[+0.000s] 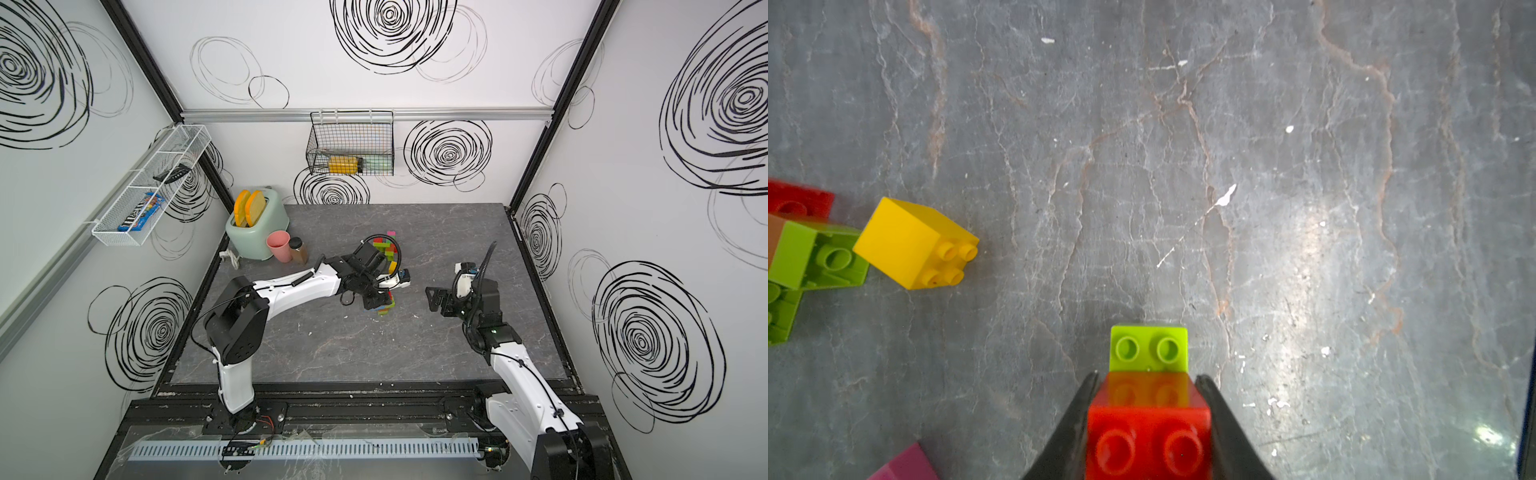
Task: Assemble the number 4 with lego
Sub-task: Assemble the lego brick with the lego brick.
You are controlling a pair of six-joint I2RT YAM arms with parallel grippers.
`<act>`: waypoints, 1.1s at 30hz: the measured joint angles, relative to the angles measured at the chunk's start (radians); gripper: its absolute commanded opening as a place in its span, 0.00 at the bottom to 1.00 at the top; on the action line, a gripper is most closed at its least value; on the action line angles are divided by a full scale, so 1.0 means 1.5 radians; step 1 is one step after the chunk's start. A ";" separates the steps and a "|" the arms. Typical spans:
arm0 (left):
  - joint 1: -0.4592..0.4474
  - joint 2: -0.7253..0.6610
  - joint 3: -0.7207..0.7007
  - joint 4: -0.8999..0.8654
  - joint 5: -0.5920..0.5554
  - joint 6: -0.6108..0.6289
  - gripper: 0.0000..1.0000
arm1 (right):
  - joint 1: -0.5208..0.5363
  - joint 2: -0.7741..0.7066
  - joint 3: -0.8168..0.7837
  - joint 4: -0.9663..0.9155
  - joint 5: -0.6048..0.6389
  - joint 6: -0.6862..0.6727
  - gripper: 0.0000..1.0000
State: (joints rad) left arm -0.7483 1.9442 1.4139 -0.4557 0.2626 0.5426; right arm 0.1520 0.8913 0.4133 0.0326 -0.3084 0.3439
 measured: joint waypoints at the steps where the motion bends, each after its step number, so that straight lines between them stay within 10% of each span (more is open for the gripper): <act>1: 0.000 0.000 -0.003 0.008 0.005 0.000 0.00 | 0.000 0.000 0.000 -0.001 -0.001 -0.001 0.97; 14: 0.025 -0.013 -0.026 0.023 0.047 0.023 0.01 | 0.000 -0.010 0.005 0.000 -0.019 -0.003 0.97; 25: 0.038 -0.048 -0.078 0.055 0.060 0.030 0.34 | 0.000 -0.009 0.031 0.000 -0.022 -0.006 0.97; 33: 0.043 -0.048 -0.077 0.054 0.078 0.030 0.38 | 0.000 -0.009 0.031 -0.002 -0.021 -0.006 0.97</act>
State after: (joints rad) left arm -0.6830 1.8717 1.2980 -0.3744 0.3794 0.5873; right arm 0.1520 0.8780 0.4595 0.0296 -0.3401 0.3344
